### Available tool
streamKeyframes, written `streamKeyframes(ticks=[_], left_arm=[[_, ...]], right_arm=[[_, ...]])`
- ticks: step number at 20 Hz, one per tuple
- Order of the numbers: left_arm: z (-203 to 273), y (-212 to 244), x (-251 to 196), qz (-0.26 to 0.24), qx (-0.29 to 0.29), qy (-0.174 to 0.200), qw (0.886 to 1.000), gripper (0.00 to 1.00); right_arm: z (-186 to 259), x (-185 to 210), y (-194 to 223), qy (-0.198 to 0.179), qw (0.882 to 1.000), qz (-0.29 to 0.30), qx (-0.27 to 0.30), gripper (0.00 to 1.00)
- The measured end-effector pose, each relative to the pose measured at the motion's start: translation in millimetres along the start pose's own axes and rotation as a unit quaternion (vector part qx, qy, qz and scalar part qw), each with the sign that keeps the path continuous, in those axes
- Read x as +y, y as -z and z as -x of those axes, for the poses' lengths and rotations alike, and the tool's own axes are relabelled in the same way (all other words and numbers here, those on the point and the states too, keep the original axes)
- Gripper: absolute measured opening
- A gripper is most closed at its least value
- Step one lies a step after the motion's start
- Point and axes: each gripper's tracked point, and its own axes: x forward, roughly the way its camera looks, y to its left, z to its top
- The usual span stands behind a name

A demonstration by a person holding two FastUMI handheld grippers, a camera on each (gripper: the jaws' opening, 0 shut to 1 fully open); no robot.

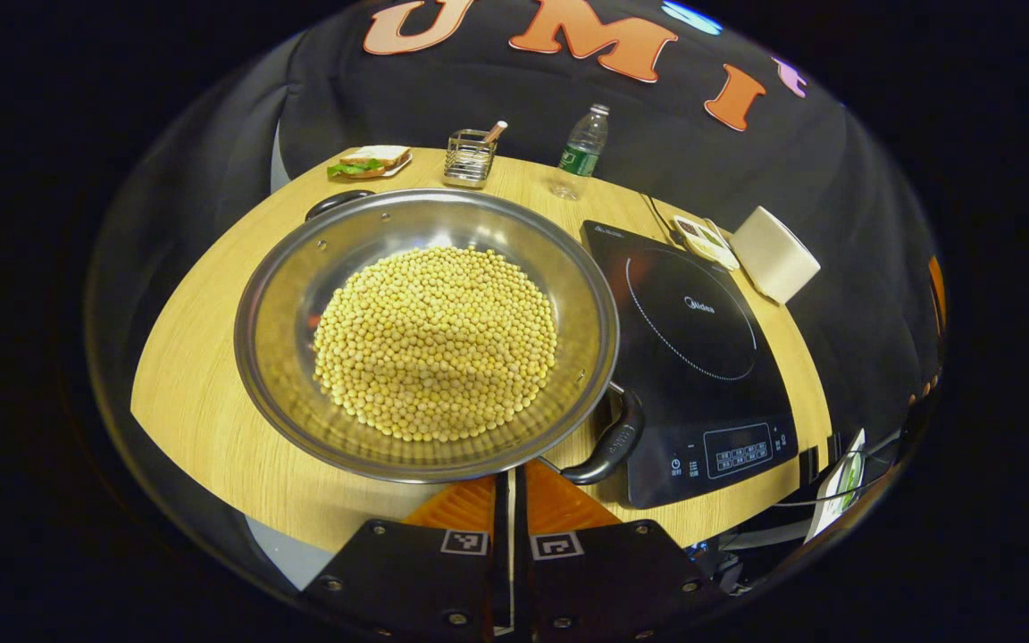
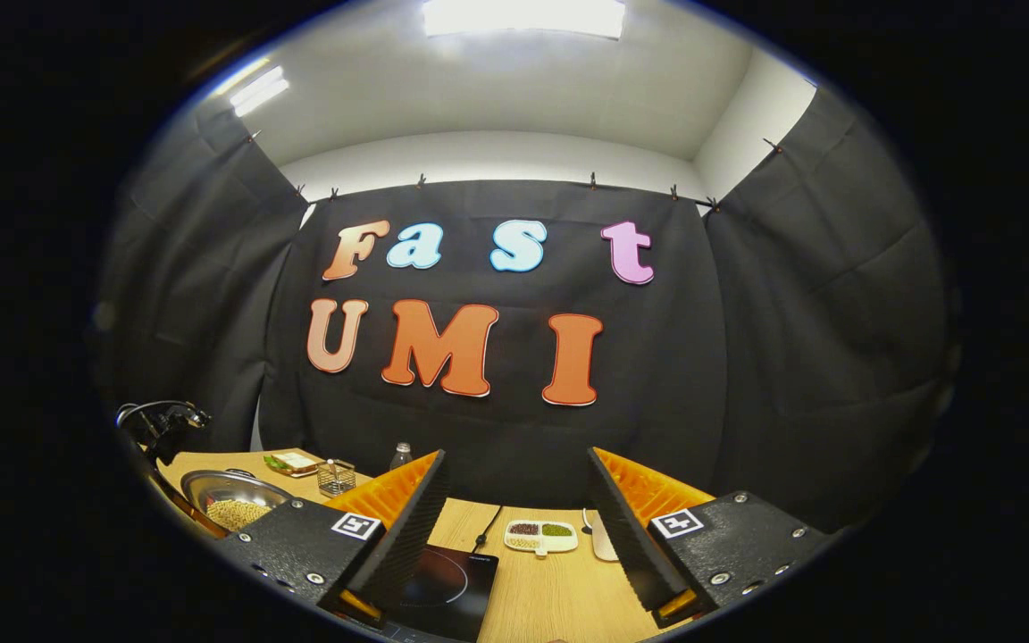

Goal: First push the handle of the pot to place it horizontally, then grasp the pot with both hands and set it on the induction cooktop.

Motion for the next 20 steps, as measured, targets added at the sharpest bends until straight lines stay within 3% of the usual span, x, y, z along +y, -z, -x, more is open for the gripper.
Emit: streamKeyframes(ticks=[6, 17, 18, 20], left_arm=[[-22, -4, -9, 0.007, 0.022, 0.025, 0.999, 0.03], [-50, -23, -40, -0.03, 0.027, 0.043, 0.998, 0.03], [-53, -26, -43, -0.034, 0.024, 0.043, 0.998, 0.07], [-57, -32, -51, -0.04, 0.02, 0.046, 0.998, 0.01]], right_arm=[[-5, 5, 12, 0.0, 1.0, 0.012, 0.013, 0.95], [-13, 19, 35, -0.006, 0.999, 0.018, 0.039, 0.95], [-14, 20, 36, -0.005, 0.999, 0.019, 0.041, 0.94], [-14, 20, 39, -0.004, 0.999, 0.021, 0.043, 0.94]])
